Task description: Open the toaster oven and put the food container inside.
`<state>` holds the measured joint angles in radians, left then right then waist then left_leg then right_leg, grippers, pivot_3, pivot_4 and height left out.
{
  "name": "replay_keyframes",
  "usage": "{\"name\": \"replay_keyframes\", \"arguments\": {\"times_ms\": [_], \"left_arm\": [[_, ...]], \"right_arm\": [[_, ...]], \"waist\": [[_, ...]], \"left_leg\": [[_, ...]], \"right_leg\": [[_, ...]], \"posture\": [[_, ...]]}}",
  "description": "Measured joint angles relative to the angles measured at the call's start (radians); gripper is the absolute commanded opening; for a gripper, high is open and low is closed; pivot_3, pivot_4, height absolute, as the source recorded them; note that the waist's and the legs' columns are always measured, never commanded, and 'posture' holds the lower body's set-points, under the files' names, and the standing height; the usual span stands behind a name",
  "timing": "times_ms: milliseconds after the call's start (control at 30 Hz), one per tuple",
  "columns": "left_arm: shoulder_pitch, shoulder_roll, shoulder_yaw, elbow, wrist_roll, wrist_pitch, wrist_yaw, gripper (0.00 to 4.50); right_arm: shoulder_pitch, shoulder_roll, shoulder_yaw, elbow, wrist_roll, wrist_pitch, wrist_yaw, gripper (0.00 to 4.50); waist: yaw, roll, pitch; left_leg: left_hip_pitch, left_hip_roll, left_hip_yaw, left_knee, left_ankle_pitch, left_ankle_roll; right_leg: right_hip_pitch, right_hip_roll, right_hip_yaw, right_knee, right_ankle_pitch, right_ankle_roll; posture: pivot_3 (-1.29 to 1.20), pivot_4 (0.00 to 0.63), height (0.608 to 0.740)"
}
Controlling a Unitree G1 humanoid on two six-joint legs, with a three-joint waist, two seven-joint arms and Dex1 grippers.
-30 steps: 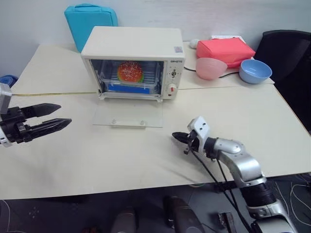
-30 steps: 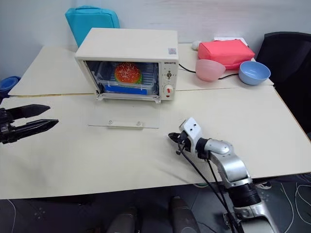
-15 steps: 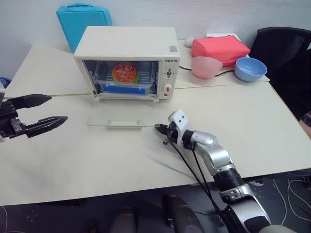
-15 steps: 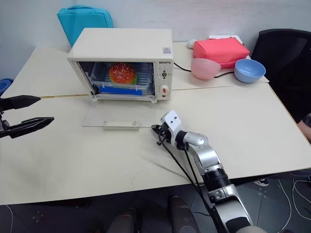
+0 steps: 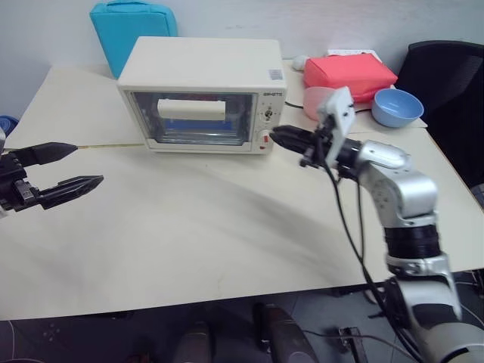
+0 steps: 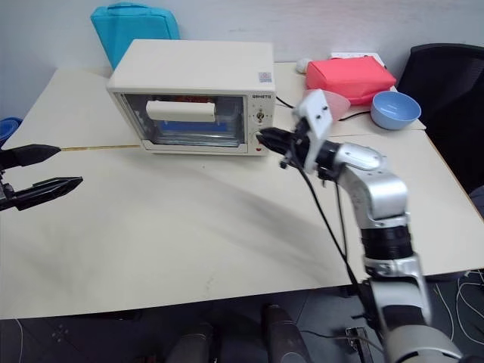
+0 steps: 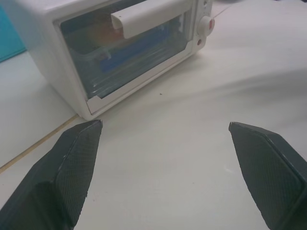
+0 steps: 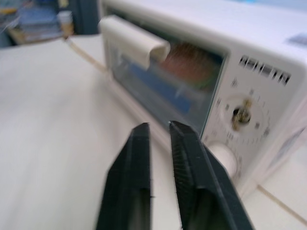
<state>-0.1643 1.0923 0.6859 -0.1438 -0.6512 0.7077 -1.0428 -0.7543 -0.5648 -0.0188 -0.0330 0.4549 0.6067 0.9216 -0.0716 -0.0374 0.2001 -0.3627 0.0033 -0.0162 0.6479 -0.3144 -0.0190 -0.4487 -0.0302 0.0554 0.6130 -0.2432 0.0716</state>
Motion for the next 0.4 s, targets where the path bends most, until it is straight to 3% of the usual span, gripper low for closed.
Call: {"name": "replay_keyframes", "arguments": {"times_ms": [200,300,400], "left_arm": [[-0.001,0.000,0.001,0.002,0.000,-0.001,-0.018,4.50],[0.005,0.001,0.007,0.002,-0.003,0.000,-0.036,4.50],[0.010,0.001,0.016,0.000,-0.013,0.005,-0.044,4.50]], "right_arm": [[0.025,-0.189,-0.109,-0.070,0.150,0.151,0.119,3.50],[0.027,-0.229,-0.151,-0.085,0.184,0.189,0.120,4.46],[0.056,-0.231,-0.150,-0.102,0.185,0.188,0.111,4.46]], "waist": [[0.005,0.001,0.000],[0.006,0.001,0.000],[0.009,0.001,0.000]], "left_leg": [[-0.006,0.000,0.001,0.002,0.000,0.001],[-0.005,0.000,0.001,0.002,0.000,0.001],[-0.005,0.000,0.002,0.003,0.000,0.001]], "right_leg": [[-0.005,0.000,0.001,-0.001,0.001,0.001],[-0.006,0.001,0.001,-0.001,0.000,0.001],[-0.006,0.002,0.001,0.000,0.000,0.001]], "posture": [[0.00,0.150,0.740],[0.00,0.150,0.740],[0.00,0.150,0.740]]}}
